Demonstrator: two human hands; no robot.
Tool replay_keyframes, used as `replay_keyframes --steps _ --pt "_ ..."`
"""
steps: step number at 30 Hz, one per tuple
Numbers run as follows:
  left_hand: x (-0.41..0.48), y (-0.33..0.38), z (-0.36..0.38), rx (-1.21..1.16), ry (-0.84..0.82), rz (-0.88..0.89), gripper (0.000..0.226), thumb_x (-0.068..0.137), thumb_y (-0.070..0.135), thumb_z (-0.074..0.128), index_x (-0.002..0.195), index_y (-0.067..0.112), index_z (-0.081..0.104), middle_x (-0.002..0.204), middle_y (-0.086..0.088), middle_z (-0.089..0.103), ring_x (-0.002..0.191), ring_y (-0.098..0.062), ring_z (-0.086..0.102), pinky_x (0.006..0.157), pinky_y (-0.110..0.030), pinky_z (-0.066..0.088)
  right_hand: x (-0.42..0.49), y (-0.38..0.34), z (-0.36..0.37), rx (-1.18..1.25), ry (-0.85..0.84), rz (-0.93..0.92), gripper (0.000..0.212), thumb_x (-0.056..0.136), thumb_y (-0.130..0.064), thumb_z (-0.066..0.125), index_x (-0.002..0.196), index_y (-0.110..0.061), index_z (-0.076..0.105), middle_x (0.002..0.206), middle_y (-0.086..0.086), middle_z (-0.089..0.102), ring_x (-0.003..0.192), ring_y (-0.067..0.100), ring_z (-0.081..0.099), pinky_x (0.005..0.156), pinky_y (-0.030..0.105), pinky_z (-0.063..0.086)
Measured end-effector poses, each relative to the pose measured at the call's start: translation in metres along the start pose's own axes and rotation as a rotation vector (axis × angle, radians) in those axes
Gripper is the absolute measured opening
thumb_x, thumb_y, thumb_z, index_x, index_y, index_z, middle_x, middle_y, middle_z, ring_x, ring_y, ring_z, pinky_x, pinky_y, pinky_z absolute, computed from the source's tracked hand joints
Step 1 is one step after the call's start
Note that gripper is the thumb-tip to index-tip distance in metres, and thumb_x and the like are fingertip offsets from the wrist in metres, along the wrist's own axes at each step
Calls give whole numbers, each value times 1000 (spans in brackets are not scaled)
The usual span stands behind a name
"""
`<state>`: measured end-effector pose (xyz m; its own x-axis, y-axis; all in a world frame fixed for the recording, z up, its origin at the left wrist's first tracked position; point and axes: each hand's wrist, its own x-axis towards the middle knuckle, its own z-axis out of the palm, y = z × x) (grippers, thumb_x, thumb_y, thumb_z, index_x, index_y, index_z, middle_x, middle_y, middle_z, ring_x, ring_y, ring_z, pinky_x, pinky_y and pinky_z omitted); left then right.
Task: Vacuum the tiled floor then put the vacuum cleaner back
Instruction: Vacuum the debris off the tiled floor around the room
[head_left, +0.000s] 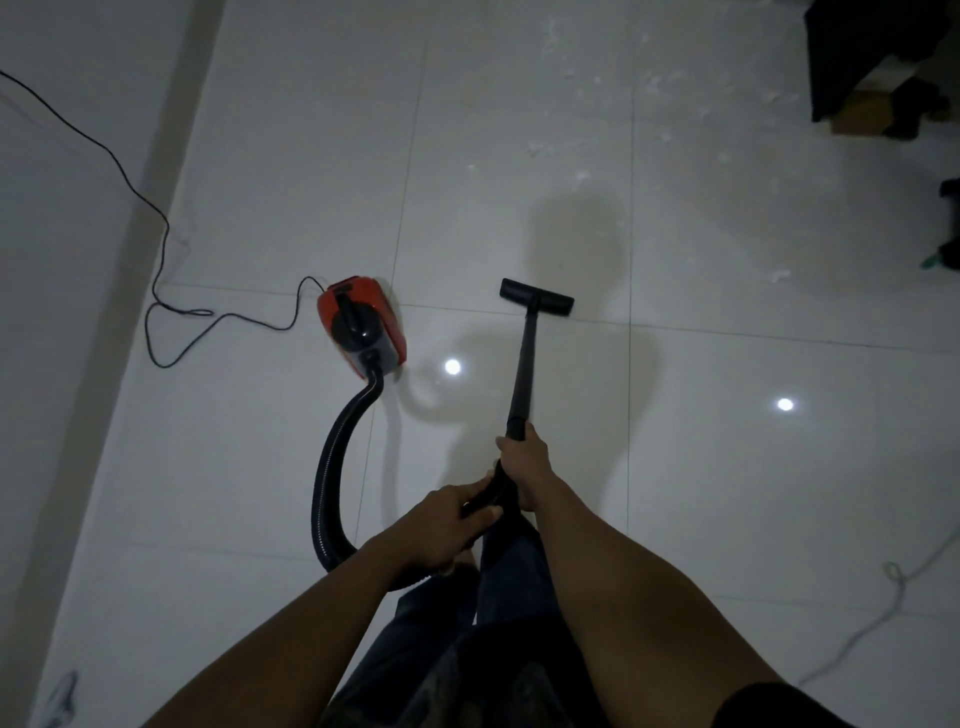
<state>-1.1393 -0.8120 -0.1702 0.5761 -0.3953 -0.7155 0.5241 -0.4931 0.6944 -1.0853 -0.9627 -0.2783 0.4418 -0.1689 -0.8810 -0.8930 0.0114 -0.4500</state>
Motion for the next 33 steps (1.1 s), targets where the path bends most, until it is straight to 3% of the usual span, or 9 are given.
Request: replay_keyframes --steps 9,13,17,19,23,27,29,32,33 --pt "70 56 -11 -25 15 -43 51 104 33 53 152 37 36 57 20 59 47 6 52 49 -9 40 54 -65 -29 -36 -28 -13 58 103 -13 55 158 -21 37 122 23 65 91 29 59 97 57 58" --pt "107 96 -28 -15 15 -41 47 103 38 53 149 38 42 67 19 60 52 5 58 50 -8 41 78 -115 -45 -48 -34 -22 54 103 -12 55 154 -18 40 109 19 62 85 29 60 91 52 60" --pt "148 129 -49 9 53 -25 38 103 40 53 141 37 53 62 25 65 56 8 59 54 -9 44 107 -173 -56 -96 -44 -40 56 102 -8 56 155 -16 40 125 26 63 90 30 59 97 55 59" --pt "164 145 -60 14 55 -20 37 103 40 52 139 35 55 66 17 67 56 1 60 60 -19 51 117 -199 -59 -114 -50 -39 57 102 -8 56 155 -16 40 129 26 61 91 31 59 96 54 59" --pt "194 170 -87 8 32 -42 47 103 43 51 148 37 43 67 -2 68 46 -11 61 47 -25 48 137 -244 -58 -143 -56 -34 53 101 -7 56 152 -16 43 122 22 63 89 30 59 95 55 58" --pt "237 190 -127 16 30 -72 53 102 43 52 144 11 50 112 -31 68 88 -36 73 47 -24 50 164 -295 -49 -177 -38 -52 56 101 -10 58 154 -17 41 123 20 64 90 30 61 94 52 59" --pt "260 199 -149 30 -4 -61 54 103 43 51 142 7 49 109 -30 69 67 -21 73 49 -29 55 179 -321 -44 -199 -22 -72 58 101 -12 58 157 -18 40 126 20 64 92 30 62 96 53 60" --pt "292 218 -183 56 -25 -74 60 103 46 50 151 12 40 140 -47 39 81 -18 75 59 -29 58 200 -362 -36 -222 -6 -70 62 102 -13 57 160 -20 36 131 20 62 97 31 62 98 54 58" --pt "299 225 -193 57 -21 -69 60 103 46 49 154 17 37 140 -43 43 82 -18 74 60 -25 56 205 -376 -34 -217 -3 -62 63 102 -13 56 161 -21 34 131 20 62 97 31 62 98 54 59"
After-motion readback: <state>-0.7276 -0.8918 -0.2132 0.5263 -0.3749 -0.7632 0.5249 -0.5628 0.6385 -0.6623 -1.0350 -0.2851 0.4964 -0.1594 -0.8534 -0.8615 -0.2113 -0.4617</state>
